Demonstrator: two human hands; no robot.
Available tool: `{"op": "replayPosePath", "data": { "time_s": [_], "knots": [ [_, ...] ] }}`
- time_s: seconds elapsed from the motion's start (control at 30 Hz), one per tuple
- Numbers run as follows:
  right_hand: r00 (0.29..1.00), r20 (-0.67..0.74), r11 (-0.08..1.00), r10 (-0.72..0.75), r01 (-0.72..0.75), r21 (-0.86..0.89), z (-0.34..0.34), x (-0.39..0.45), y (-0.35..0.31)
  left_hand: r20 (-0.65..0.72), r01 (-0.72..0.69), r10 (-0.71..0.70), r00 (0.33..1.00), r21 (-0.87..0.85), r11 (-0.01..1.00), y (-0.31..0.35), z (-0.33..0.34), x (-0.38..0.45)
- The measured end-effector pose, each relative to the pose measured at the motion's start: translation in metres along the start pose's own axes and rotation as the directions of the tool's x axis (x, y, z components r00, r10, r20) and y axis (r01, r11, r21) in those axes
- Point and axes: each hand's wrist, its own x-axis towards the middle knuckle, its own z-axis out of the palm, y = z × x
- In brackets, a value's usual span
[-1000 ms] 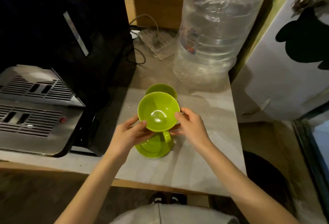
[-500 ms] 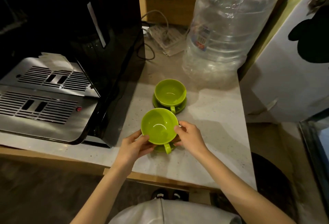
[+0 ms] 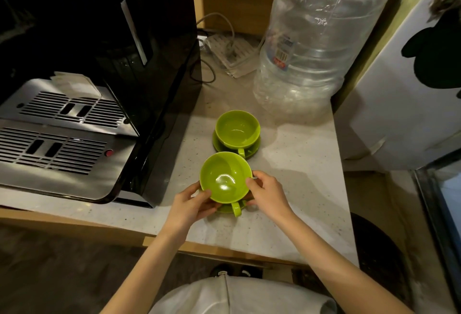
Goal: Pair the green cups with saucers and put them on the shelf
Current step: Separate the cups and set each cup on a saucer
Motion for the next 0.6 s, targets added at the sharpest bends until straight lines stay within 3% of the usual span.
{"op": "replayPosePath", "data": {
  "time_s": [0.4, 0.6],
  "knots": [
    [1.000, -0.001, 0.999, 0.011, -0.011, 0.049, -0.004, -0.001, 0.002, 0.027, -0.025, 0.022, 0.999, 0.127, 0.992, -0.004, -0.002, 0.000],
    [0.994, -0.074, 0.993, 0.084, -0.077, 0.093, -0.020, 0.012, 0.005, -0.121, -0.039, 0.075, 0.990, 0.274, 0.961, 0.001, -0.019, 0.009]
  ]
}}
